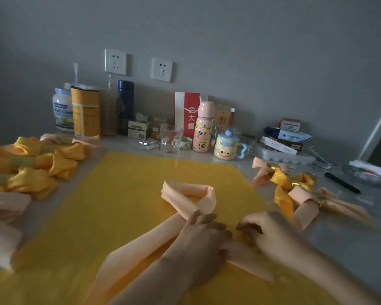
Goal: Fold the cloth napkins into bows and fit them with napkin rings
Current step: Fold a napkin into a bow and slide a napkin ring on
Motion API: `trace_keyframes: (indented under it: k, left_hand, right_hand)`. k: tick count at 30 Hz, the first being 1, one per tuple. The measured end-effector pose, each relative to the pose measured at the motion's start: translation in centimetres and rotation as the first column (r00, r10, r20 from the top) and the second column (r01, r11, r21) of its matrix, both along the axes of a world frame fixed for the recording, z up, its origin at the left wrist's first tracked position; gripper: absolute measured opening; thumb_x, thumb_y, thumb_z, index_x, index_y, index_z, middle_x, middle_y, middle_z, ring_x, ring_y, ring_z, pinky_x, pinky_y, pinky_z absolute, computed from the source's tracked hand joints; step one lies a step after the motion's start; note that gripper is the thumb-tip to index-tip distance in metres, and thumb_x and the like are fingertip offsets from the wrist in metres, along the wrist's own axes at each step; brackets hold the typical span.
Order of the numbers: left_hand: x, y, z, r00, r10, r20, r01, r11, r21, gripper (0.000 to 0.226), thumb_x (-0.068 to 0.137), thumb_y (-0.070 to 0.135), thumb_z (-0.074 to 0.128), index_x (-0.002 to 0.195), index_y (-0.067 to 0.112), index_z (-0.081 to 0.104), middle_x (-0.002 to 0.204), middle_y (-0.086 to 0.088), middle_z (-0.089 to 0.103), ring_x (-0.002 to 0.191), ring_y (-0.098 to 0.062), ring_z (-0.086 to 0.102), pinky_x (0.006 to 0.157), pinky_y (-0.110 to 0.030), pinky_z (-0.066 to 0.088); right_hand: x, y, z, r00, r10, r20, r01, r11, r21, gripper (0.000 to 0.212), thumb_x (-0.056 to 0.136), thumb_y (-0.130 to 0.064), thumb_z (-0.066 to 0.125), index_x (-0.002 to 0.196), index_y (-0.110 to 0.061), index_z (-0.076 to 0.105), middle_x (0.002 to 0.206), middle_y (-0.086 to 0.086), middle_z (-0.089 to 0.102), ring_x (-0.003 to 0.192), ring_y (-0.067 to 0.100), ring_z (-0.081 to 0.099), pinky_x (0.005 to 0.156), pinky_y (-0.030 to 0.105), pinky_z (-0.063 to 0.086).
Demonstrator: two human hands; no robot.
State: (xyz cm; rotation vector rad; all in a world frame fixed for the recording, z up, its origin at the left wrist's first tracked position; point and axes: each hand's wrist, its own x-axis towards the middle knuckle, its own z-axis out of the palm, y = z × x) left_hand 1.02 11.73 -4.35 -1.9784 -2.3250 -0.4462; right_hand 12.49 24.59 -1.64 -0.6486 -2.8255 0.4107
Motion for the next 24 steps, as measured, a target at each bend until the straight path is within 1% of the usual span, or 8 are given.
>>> trace_keyframes:
  k: [3, 5, 7, 9, 13, 18, 20, 24]
  left_hand:
    - [0.1, 0.1, -0.2, 0.998, -0.014, 0.061, 0.016, 0.999, -0.028, 0.041, 0.097, 0.027, 0.043, 0.138, 0.026, 0.044, 0.148, 0.01, 0.037, 0.142, -0.009, 0.012, 0.115, -0.034, -0.007]
    - [0.2, 0.0, -0.1, 0.996, -0.017, 0.092, 0.019, 1.0, -0.019, 0.04, 0.096, 0.026, 0.046, 0.136, 0.028, 0.046, 0.143, 0.008, 0.043, 0.14, -0.011, 0.019, 0.115, -0.036, -0.008]
    - [0.3, -0.1, 0.1, 0.993, 0.005, 0.12, -0.005, 1.0, 0.002, 0.04, 0.094, 0.026, 0.049, 0.134, 0.03, 0.048, 0.135, 0.006, 0.05, 0.134, -0.013, 0.029, 0.115, -0.035, -0.005]
    - [0.5, -0.1, 0.3, 0.995, 0.03, 0.095, -0.03, 1.0, -0.002, 0.04, 0.094, 0.028, 0.05, 0.134, 0.028, 0.048, 0.131, 0.003, 0.05, 0.129, -0.016, 0.033, 0.114, -0.035, 0.0]
    - [1.0, 0.0, 0.2, 0.997, 0.083, 0.004, -0.083, 0.996, -0.012, 0.034, 0.097, 0.027, 0.047, 0.129, 0.021, 0.053, 0.126, -0.001, 0.049, 0.123, -0.021, 0.034, 0.114, -0.039, 0.007]
    - [1.5, 0.1, -0.3, 0.991, 0.128, -0.026, -0.127, 0.992, 0.007, 0.031, 0.098, 0.028, 0.044, 0.126, 0.02, 0.054, 0.126, -0.001, 0.048, 0.123, -0.021, 0.033, 0.115, -0.044, 0.009]
    - [1.4, 0.1, -0.5, 0.991, 0.134, -0.012, -0.134, 0.99, 0.032, 0.029, 0.098, 0.027, 0.042, 0.123, 0.019, 0.055, 0.124, 0.0, 0.049, 0.122, -0.021, 0.035, 0.115, -0.043, 0.01]
    - [1.0, 0.1, -0.7, 0.992, 0.12, 0.043, -0.123, 0.99, 0.074, 0.027, 0.097, 0.026, 0.042, 0.119, 0.02, 0.057, 0.118, 0.002, 0.052, 0.12, -0.02, 0.036, 0.112, -0.041, 0.01]
  right_hand:
    - [0.3, 0.4, 0.0, 0.998, -0.014, 0.065, 0.01, 0.998, 0.061, 0.026, 0.091, -0.013, 0.054, 0.099, -0.031, 0.072, 0.102, -0.017, 0.069, 0.099, -0.001, 0.06, 0.087, 0.014, 0.043]
    - [0.4, 0.2, 0.0, 0.996, -0.005, 0.085, -0.005, 0.994, 0.11, 0.026, 0.09, -0.016, 0.056, 0.097, -0.035, 0.072, 0.095, -0.022, 0.068, 0.099, -0.001, 0.06, 0.093, 0.02, 0.041]
    - [0.6, -0.2, 0.1, 0.996, 0.012, 0.093, -0.028, 0.984, 0.174, 0.024, 0.09, -0.02, 0.057, 0.096, -0.038, 0.071, 0.082, -0.029, 0.058, 0.097, -0.001, 0.056, 0.096, 0.023, 0.035]
    - [0.8, -0.6, 0.3, 0.994, 0.029, 0.104, -0.049, 0.98, 0.193, 0.022, 0.091, -0.024, 0.056, 0.096, -0.041, 0.069, 0.082, -0.027, 0.054, 0.095, -0.001, 0.054, 0.097, 0.022, 0.031]
    - [0.9, -0.7, 0.5, 0.996, 0.048, 0.071, -0.056, 0.991, 0.12, 0.028, 0.089, -0.01, 0.056, 0.102, -0.031, 0.07, 0.1, -0.018, 0.066, 0.097, -0.001, 0.059, 0.086, 0.017, 0.044]
    - [0.9, -1.3, 1.2, 0.962, -0.108, 0.25, 0.011, 0.932, 0.362, 0.024, 0.089, -0.009, 0.05, 0.104, -0.022, 0.064, 0.102, -0.004, 0.061, 0.096, 0.014, 0.056, 0.077, 0.028, 0.046]
    - [1.0, -1.7, 1.4, 0.941, -0.164, 0.296, 0.008, 0.886, 0.464, 0.027, 0.09, -0.009, 0.049, 0.109, -0.024, 0.06, 0.103, -0.002, 0.059, 0.098, 0.018, 0.056, 0.073, 0.027, 0.042]
    - [1.3, -0.6, 1.6, 0.919, -0.178, 0.353, 0.007, 0.9, 0.436, 0.05, 0.086, -0.007, 0.053, 0.129, -0.03, 0.046, 0.112, -0.004, 0.064, 0.104, 0.019, 0.059, 0.075, 0.033, 0.05]
